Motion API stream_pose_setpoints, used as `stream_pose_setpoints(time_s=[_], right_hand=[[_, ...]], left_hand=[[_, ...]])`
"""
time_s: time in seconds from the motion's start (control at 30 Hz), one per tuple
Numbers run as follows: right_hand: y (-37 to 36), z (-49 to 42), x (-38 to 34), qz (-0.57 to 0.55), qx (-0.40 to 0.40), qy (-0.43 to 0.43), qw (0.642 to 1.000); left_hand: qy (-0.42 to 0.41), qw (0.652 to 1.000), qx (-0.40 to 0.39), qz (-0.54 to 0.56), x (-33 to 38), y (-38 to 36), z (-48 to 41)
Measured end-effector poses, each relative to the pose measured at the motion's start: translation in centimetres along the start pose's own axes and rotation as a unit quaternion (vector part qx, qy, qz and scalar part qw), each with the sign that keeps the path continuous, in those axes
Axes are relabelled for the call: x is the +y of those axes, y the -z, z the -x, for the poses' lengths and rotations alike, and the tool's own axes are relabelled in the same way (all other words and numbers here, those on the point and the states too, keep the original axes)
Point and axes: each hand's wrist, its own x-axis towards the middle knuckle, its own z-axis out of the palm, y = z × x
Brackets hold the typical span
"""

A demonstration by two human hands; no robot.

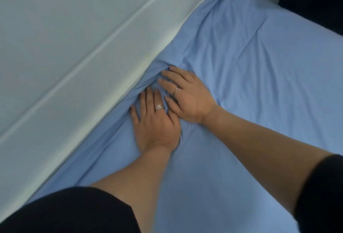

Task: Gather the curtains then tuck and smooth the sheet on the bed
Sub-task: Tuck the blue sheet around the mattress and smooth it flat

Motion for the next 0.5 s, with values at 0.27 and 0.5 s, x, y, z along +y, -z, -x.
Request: stream_pose_setpoints(time_s=[0.27, 0.5], right_hand=[[1.6, -0.7, 4.9, 0.068, -0.220, -0.008, 0.973], [2.7, -3.3, 13.3, 0.097, -0.238, -0.018, 0.966]], left_hand=[[0.011, 0.998, -0.047, -0.029, 0.3, 0.7, -0.5], [0.006, 0.999, -0.044, -0.030, 0.0, 0.7, -0.4]])
